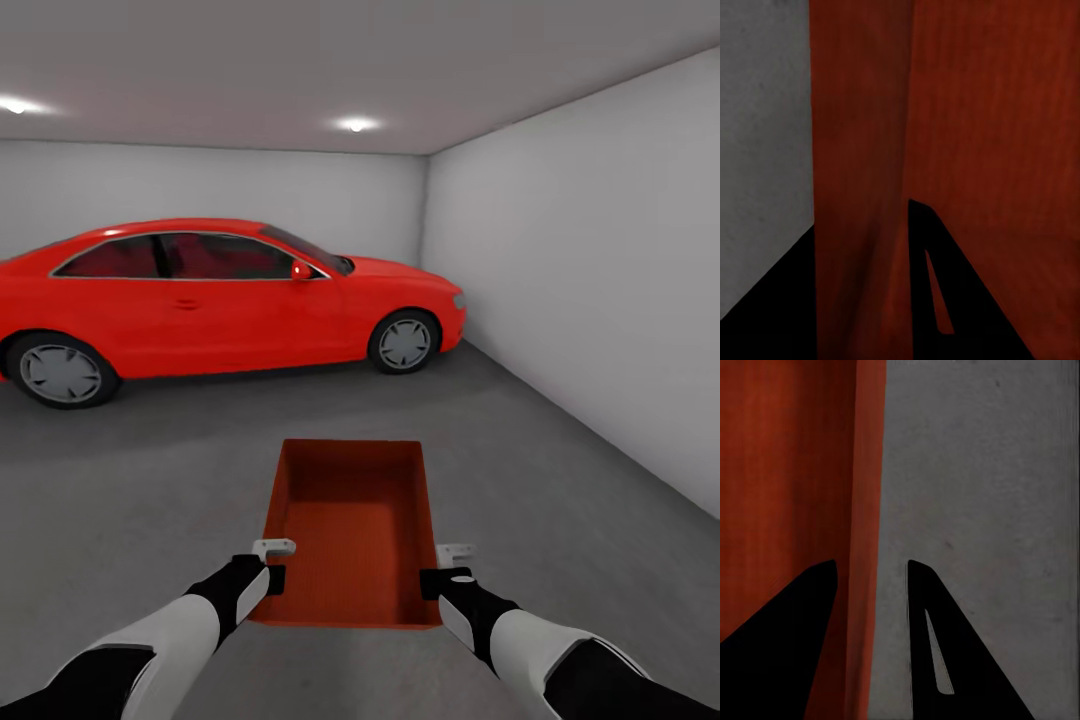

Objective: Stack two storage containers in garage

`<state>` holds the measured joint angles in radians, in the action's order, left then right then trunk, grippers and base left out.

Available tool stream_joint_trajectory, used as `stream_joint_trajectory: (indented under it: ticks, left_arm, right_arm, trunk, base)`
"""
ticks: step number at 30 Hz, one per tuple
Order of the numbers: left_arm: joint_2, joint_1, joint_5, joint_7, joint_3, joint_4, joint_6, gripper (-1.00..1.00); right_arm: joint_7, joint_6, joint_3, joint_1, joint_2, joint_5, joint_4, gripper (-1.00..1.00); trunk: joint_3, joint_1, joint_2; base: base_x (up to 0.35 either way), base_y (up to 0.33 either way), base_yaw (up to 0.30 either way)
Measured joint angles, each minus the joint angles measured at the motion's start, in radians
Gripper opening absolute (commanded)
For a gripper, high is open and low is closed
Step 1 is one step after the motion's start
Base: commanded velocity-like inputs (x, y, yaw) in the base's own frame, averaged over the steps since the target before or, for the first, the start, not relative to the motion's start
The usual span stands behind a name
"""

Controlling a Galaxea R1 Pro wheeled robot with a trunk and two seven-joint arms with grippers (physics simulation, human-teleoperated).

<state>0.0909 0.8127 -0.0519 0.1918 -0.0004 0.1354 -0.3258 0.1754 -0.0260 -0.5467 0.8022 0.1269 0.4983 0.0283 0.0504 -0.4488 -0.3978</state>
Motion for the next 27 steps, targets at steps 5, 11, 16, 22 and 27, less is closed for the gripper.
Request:
stream_joint_trajectory:
  ticks: [5,11,16,22,27]
  left_arm:
    - [0.001,0.000,0.002,0.000,0.002,0.000,0.000,-1.00]
    - [0.000,0.000,0.002,0.000,0.001,0.000,0.000,-1.00]
    - [0.001,0.000,0.004,0.000,0.003,0.000,0.000,-1.00]
    - [0.001,0.000,0.004,0.000,0.003,0.000,0.000,-1.00]
    - [0.001,0.000,0.004,0.000,0.003,0.000,0.000,-1.00]
  right_arm:
    - [0.000,0.000,0.000,0.000,-0.001,0.000,0.000,-1.00]
    - [0.000,0.000,0.000,0.000,0.000,0.000,0.000,-1.00]
    - [-0.001,-0.001,0.001,0.000,-0.001,0.000,0.001,-1.00]
    - [-0.001,-0.001,0.000,0.000,-0.001,0.000,0.001,-1.00]
    - [0.000,-0.001,0.000,0.000,-0.001,0.000,0.001,-1.00]
  trunk:
    - [0.000,0.000,0.000]
    - [0.000,0.000,0.000]
    - [0.000,0.000,0.000]
    - [0.000,0.000,0.000]
    - [0.000,0.000,0.000]
  base:
    - [0.322,0.000,-0.282]
    - [0.322,0.000,-0.282]
    - [0.322,0.000,-0.282]
    - [0.322,0.000,-0.282]
    - [0.322,0.000,-0.282]
